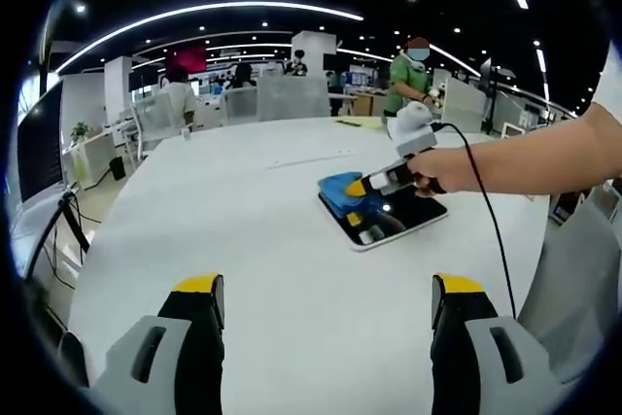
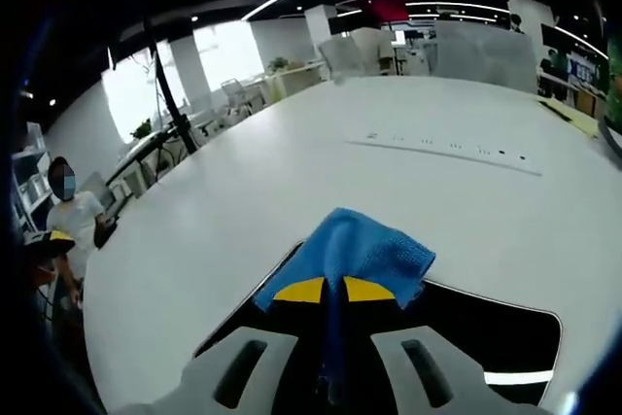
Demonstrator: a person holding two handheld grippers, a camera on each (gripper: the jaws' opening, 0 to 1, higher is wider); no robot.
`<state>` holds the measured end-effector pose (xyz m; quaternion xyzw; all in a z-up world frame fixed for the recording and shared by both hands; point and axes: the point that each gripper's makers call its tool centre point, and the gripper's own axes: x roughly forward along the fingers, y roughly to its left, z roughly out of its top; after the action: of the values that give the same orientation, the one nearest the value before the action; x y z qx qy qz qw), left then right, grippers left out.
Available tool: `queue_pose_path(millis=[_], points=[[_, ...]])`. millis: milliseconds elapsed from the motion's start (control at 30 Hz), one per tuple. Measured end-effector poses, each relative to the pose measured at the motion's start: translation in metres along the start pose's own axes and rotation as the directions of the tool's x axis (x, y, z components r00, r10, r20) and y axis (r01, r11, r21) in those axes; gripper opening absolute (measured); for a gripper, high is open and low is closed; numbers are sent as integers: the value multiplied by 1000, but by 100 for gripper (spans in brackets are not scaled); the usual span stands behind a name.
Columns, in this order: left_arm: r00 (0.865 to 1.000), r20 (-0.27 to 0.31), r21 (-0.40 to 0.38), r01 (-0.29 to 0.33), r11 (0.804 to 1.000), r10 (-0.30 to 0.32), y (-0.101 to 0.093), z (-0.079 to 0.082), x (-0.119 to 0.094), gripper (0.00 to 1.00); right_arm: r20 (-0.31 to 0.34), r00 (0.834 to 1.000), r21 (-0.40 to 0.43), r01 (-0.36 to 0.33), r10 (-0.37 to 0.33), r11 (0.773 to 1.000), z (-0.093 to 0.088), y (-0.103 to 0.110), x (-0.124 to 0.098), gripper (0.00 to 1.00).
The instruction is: Wipe the mirror surface with the cleaning cloth until all visible marks leave the cleaned area.
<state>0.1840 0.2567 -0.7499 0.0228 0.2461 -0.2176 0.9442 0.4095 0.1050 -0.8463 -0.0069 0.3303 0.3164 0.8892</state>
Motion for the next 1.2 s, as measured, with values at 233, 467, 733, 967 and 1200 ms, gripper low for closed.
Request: queue_pose_path(millis=[233,467,733,967,1200], points=[[1000,-2,1,3,1000,-3,-1,1,1,89,-1,1000,-5,-12,12,1000,4,8,5,1],[1000,-2,0,0,1000,0,0,1,1,89,-6,1000,-25,-14,14,1000,6,12,9,1],[1000,-6,1,3,1000,-3,-3,-1,1,89,1,1000,-30,-18,18,999,5,10,10,1],[1000,-3,1,-2,1000,2,-1,0,-1,89,-1,1000,-37,-14,14,999,5,10,10,1],[1000,-1,0,-5,1000,5,-1,-1,-2,89,-5,1000,-48,-13,13,999,5,10,10,1]])
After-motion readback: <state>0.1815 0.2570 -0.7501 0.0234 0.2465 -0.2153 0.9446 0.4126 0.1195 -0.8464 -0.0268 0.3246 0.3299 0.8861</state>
